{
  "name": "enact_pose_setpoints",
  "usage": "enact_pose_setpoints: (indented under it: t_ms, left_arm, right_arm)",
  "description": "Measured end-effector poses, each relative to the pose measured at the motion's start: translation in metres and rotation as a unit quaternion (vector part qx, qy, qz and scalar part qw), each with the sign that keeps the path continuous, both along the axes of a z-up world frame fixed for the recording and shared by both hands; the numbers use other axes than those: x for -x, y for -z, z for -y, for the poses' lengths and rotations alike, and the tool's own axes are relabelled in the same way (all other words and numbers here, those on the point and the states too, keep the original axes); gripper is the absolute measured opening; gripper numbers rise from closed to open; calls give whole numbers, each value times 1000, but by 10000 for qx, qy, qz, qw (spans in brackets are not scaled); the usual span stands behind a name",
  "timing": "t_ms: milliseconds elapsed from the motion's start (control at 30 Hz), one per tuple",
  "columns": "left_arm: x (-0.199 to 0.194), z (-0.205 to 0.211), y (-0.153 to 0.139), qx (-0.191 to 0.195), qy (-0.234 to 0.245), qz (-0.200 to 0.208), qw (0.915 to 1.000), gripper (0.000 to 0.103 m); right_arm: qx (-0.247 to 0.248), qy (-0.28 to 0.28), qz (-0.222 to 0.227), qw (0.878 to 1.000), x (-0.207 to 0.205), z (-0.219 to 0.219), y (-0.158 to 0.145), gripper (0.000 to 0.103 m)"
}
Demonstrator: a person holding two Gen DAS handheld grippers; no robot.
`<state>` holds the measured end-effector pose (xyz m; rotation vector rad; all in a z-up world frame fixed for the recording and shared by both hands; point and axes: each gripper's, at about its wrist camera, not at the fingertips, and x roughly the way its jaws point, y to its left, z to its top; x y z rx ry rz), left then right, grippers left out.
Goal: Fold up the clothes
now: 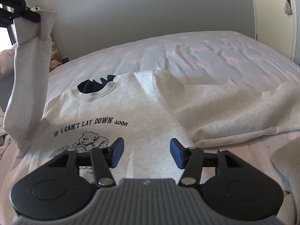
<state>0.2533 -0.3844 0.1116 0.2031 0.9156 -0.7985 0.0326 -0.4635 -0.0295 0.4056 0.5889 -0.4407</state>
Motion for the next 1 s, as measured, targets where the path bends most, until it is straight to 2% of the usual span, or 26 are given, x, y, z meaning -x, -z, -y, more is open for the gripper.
enact_pose_setpoints:
  t_ms: [200, 300, 400, 533, 600, 800, 867, 1000]
  left_arm:
    - [17, 46, 69, -407, 375, -655, 9963, 5]
    - [19, 61, 98, -559, 508, -961, 9925, 9]
    - [22, 66, 112, -565, 635, -1065, 9907, 19]
    - [33, 59, 111, -716, 837, -810, 9906, 23]
    - [34, 49, 105, -669, 869, -717, 9914, 25]
    - [25, -13, 79, -724, 628, -290, 9950, 32]
    - [20, -40, 72, -782, 507, -118, 9956, 33]
    - [10, -98, 68, -935, 109, 256, 9952, 40]
  right_arm:
    - [-367, 152, 36, 9992, 0, 20, 11, 58]
    - [-538, 150, 56, 9984, -2, 26, 18, 58]
    - [-706, 135, 98, 9974, -4, 33, 27, 57]
    - [-942, 13, 317, 9950, -10, 35, 32, 57]
    - [-1084, -55, 420, 9932, -13, 36, 34, 55]
    - [-1313, -88, 565, 9897, -21, 36, 38, 48]
    - [-1270, -152, 563, 9902, -26, 36, 38, 48]
    - [-774, -320, 413, 9956, -48, 37, 38, 48]
